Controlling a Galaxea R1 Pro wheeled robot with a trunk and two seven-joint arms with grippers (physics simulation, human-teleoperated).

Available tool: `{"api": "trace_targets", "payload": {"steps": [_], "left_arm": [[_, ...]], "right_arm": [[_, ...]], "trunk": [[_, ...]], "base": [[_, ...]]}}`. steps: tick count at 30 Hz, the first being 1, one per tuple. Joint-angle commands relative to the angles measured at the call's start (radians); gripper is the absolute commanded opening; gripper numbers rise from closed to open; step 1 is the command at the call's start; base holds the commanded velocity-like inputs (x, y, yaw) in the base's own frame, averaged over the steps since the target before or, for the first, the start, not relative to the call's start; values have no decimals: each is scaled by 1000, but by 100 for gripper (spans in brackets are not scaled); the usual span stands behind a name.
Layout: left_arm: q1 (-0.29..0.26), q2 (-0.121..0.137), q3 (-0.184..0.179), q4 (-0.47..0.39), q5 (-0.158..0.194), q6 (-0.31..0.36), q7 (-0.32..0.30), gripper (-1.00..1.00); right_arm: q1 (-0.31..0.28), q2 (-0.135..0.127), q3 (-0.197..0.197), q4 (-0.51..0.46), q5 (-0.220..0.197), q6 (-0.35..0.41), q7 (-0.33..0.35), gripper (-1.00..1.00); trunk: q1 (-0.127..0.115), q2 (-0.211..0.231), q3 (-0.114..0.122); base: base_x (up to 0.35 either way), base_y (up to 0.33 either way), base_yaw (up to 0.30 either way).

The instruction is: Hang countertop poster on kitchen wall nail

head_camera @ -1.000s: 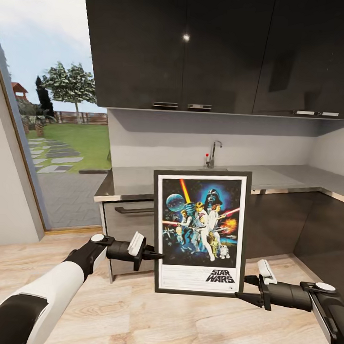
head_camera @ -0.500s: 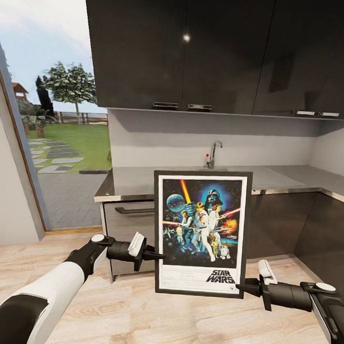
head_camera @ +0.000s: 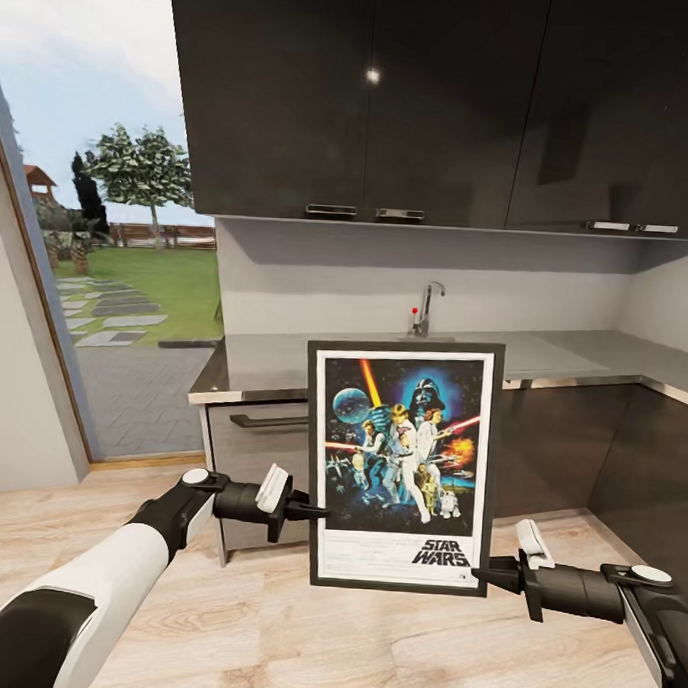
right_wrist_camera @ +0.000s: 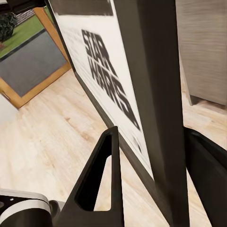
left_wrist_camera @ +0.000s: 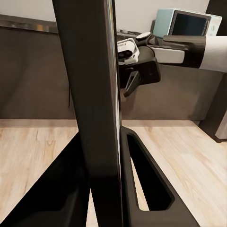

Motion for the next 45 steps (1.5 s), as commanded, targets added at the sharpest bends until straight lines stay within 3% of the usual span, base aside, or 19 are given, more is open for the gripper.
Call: {"api": "trace_targets", "payload": {"steps": [1, 3, 4, 23, 29, 38, 40, 45], "left_arm": [[-1, 1, -4, 0, 6, -10, 0, -100], [-1, 1, -4, 0, 6, -10, 0, -100], [-1, 1, -4, 0, 6, -10, 0, 100], [-1, 9, -2, 0, 6, -9, 0, 100], [-1, 78, -1, 0, 10, -9, 0, 100], [-1, 131, -1, 16, 12, -10, 0, 100], [-1, 159, 1, 33, 14, -11, 0, 100], [-1, 180, 2, 39, 29, -12, 0, 100]], "right_arm": [[0, 0, -1, 0, 0, 12, 6, -100], [0, 0, -1, 0, 0, 12, 6, -100], [0, 0, -1, 0, 0, 12, 6, -100], [-1, 0, -1, 0, 0, 12, 6, -100], [0, 0, -1, 0, 0, 12, 6, -100], [0, 0, -1, 0, 0, 11, 6, -100], [0, 0, -1, 0, 0, 10, 6, -100], [0, 0, -1, 0, 0, 10, 6, -100]], "trunk": [[0, -1, -1], [0, -1, -1], [0, -1, -1], [0, -1, -1], [0, -1, -1], [0, -1, -1], [0, -1, -1], [0, -1, -1]], "base": [[0, 0, 0], [0, 0, 0], [0, 0, 0], [0, 0, 0], [0, 0, 0], [0, 0, 0], [0, 0, 0], [0, 0, 0]]}}
